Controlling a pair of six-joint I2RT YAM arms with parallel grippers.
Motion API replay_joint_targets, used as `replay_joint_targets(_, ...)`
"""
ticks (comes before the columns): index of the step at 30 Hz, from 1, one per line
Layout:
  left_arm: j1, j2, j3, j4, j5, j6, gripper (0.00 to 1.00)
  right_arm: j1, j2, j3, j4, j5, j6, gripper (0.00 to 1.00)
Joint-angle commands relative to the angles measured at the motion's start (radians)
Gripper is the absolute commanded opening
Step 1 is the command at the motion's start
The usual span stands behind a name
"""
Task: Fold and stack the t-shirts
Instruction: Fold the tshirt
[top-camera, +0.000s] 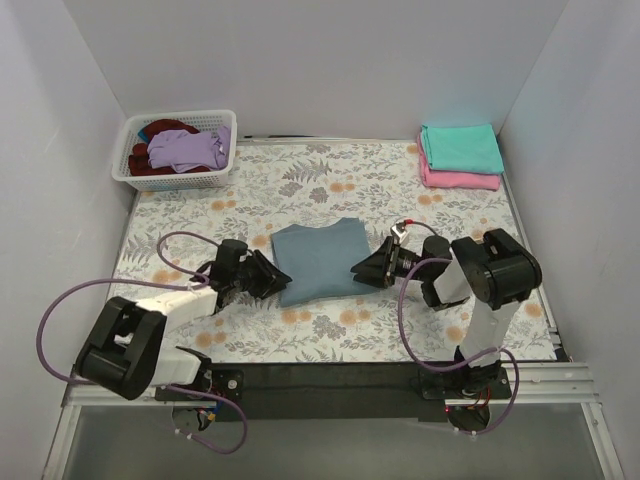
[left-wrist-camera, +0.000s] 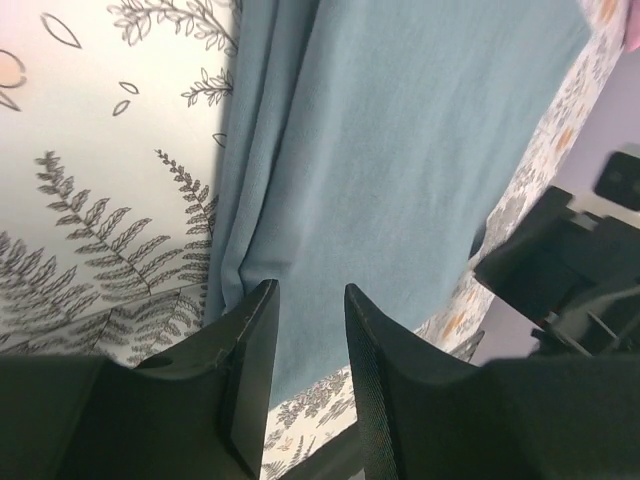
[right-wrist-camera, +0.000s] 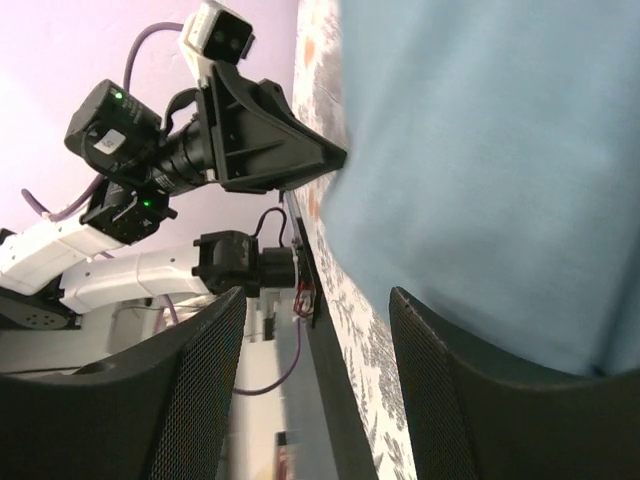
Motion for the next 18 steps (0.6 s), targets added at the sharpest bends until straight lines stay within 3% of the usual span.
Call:
replay_joint_targets(1, 0.007, -0.116, 0.037, -0.099, -0.108, 0.027, 0.32, 0.047, -0.167, 0.051, -0.014, 0.065, -0.102, 0.66)
replay_joint_targets(3, 0.007, -0.182, 0.06, -0.156, -0.139, 0.039, 0.34, 0.096, -0.236, 0.088, -0.128, 0.111, -0.139, 0.66)
replay_joint_targets(7, 0.007, -0.277, 0.081, -0.212, -0.197, 0.079, 0.38, 0.254, -0.235, 0.167, -0.159, 0.197, -0.12, 0.67)
replay_joint_targets(10, 0.007, -0.325, 0.089, -0.237, -0.221, 0.101, 0.43, 0.325, -0.145, 0.219, -0.156, 0.238, -0.114, 0.66)
replay_joint_targets(13, 0.007, -0.343, 0.089, -0.257, -0.227, 0.111, 0.44, 0.353, 0.001, 0.226, -0.044, 0.272, -0.038, 0.66)
replay_joint_targets(18, 0.007, -0.366, 0.086, -0.263, -0.227, 0.121, 0.45, 0.373, 0.234, 0.237, -0.001, 0.307, 0.004, 0.64)
